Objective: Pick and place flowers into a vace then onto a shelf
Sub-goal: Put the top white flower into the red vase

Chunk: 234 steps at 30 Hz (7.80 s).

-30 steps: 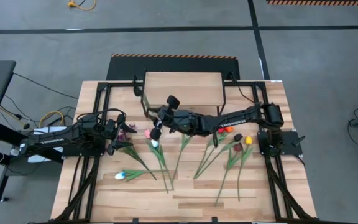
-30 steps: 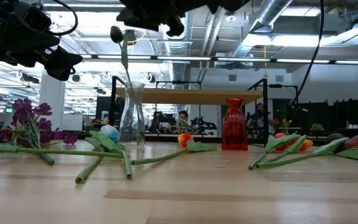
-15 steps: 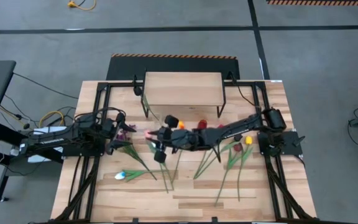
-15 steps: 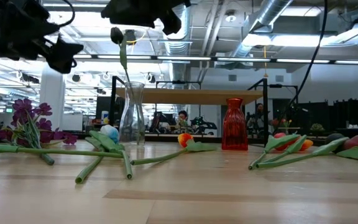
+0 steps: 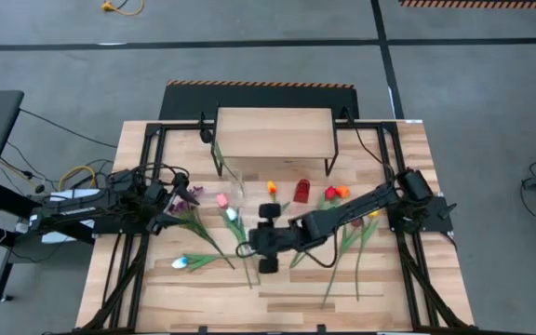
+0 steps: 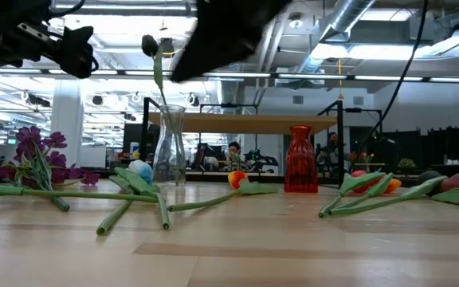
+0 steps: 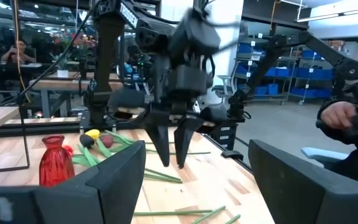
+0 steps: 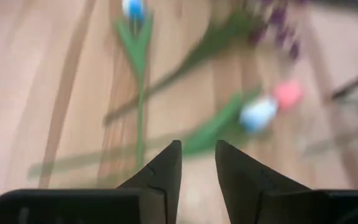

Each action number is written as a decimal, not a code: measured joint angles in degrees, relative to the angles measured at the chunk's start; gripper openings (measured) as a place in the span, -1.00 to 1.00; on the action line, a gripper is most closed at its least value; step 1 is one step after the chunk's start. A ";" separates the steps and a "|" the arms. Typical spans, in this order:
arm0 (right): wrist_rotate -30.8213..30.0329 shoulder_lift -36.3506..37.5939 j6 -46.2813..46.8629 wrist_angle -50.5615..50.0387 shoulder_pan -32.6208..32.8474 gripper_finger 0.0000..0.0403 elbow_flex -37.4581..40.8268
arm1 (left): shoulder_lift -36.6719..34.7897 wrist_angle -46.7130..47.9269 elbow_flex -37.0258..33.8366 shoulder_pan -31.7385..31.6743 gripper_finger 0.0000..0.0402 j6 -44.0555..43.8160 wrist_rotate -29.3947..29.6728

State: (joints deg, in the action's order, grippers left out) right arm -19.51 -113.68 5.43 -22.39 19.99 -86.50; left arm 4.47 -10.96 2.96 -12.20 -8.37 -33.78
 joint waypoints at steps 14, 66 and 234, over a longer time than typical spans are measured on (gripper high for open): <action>1.65 0.08 27.06 -38.12 5.57 -0.54 0.00 | 0.00 -0.02 0.00 0.00 0.37 0.21 0.09; 7.61 -12.56 23.15 15.79 -8.15 -0.54 -0.25 | 0.00 0.96 0.00 0.00 0.37 0.49 3.15; -21.78 4.94 6.51 15.10 1.15 -1.00 -0.42 | 0.02 1.18 0.00 0.01 0.37 0.45 3.15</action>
State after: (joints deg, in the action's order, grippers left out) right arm -41.29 -108.74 11.94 -7.29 21.13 -86.91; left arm 4.49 -9.78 2.96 -12.19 -7.92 -30.63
